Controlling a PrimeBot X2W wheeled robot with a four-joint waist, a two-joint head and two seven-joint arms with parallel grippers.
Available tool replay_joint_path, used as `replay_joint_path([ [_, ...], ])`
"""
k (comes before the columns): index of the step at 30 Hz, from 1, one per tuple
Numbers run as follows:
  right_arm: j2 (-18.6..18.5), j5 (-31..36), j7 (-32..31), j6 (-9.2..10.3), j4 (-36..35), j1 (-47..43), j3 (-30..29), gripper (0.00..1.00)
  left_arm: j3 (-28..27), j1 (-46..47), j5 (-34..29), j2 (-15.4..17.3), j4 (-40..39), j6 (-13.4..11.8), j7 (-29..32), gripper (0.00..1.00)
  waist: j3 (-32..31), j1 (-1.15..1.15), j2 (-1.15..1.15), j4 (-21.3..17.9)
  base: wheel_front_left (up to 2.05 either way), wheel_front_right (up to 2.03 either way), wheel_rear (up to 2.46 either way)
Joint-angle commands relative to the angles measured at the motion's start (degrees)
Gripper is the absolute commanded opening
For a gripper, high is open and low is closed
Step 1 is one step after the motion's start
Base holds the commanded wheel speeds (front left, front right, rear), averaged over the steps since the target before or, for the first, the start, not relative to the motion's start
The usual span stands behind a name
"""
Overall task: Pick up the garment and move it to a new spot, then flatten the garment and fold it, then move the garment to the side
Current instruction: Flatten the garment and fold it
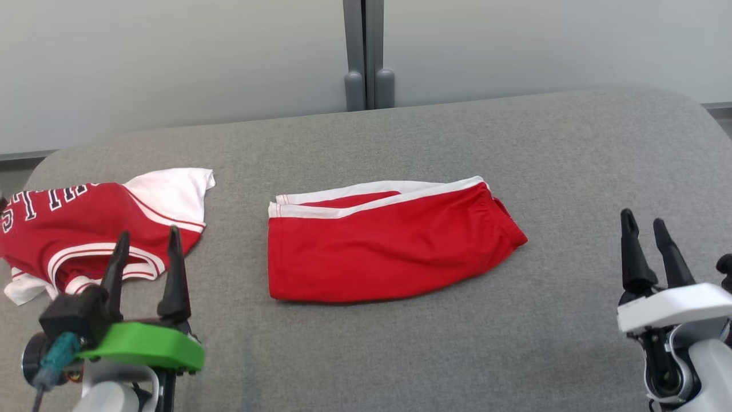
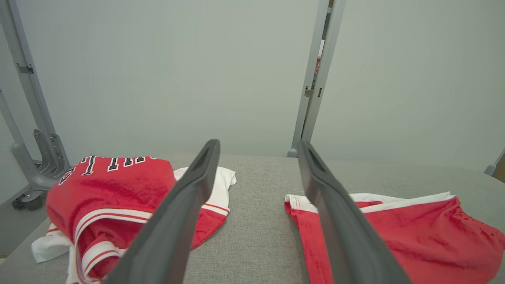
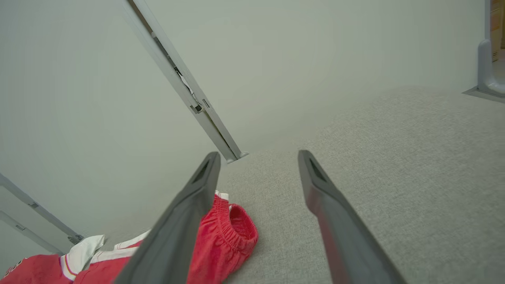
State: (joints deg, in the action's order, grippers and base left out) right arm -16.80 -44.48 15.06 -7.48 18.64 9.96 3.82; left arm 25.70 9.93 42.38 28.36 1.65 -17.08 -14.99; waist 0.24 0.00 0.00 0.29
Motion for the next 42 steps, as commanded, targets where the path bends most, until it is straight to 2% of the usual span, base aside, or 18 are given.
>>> replay_joint_path([
  [1, 0.9, 2.65, 0.14, -0.02, -0.15, -1.51, -0.71, 1.0, -1.59, -3.32, -2.7, -1.31, -0.41, 0.25, -0.22, 1.0, -0.09, 0.0, 0.0, 0.45, 0.0, 0.0, 0.0],
  [7, 3.58, 14.2, 0.15, -0.02, -0.6, -5.08, -3.38, 1.0, -10.5, -10.96, -11.72, -9.51, -2.96, 4.06, -0.21, 1.0, 0.13, 0.0, 0.0, 0.94, 0.0, 0.0, 0.0],
  [10, 4.62, 19.02, 0.15, -0.01, 0.24, -5.14, -3.76, 1.0, -12.87, -12.31, -15.26, -13.06, -2.28, 7.22, -0.21, 1.0, 0.14, 0.0, 0.0, 1.57, 0.0, 0.0, 0.0],
  [14, 5.4, 22.26, 0.15, -0.01, 1.99, -2.97, -3.21, 1.0, -15.0, -12.55, -18.48, -16.32, -0.89, 10.77, -0.21, 1.0, -0.04, 0.0, 0.0, 2.57, 0.0, 0.0, 0.0],
  [19, 4.71, 24.43, -0.51, -0.01, 7.12, 3.1, -0.01, 1.0, -17.11, -11.52, -21.21, -18.96, 0.52, 14.19, -0.21, 1.0, 0.49, 0.0, 0.0, 4.01, 0.0, 0.0, 0.0],
  [29, 3.68, 24.96, -6.83, 0.02, 26.17, 19.52, 3.11, 1.0, -18.29, -7.54, -25.05, -23.25, 3.49, 19.24, -0.22, 1.0, 4.86, 0.0, 0.0, 9.75, 0.0, 0.0, 0.0],
  [35, 2.95, 25.32, -10.42, 0.02, 37.11, 24.91, 4.33, 1.0, -19.01, -6.29, -26.49, -24.4, 5.12, 20.74, -0.22, 1.0, 6.28, 0.0, 0.0, 12.77, 0.0, 0.0, 0.0],
  [42, 1.43, 25.88, -14.59, 0.02, 46.95, 28.22, 3.83, 1.0, -19.65, -5.73, -27.35, -25.02, 5.77, 21.55, -0.22, 1.0, 6.93, 0.0, 0.0, 14.29, 0.0, 0.0, 0.0],
])
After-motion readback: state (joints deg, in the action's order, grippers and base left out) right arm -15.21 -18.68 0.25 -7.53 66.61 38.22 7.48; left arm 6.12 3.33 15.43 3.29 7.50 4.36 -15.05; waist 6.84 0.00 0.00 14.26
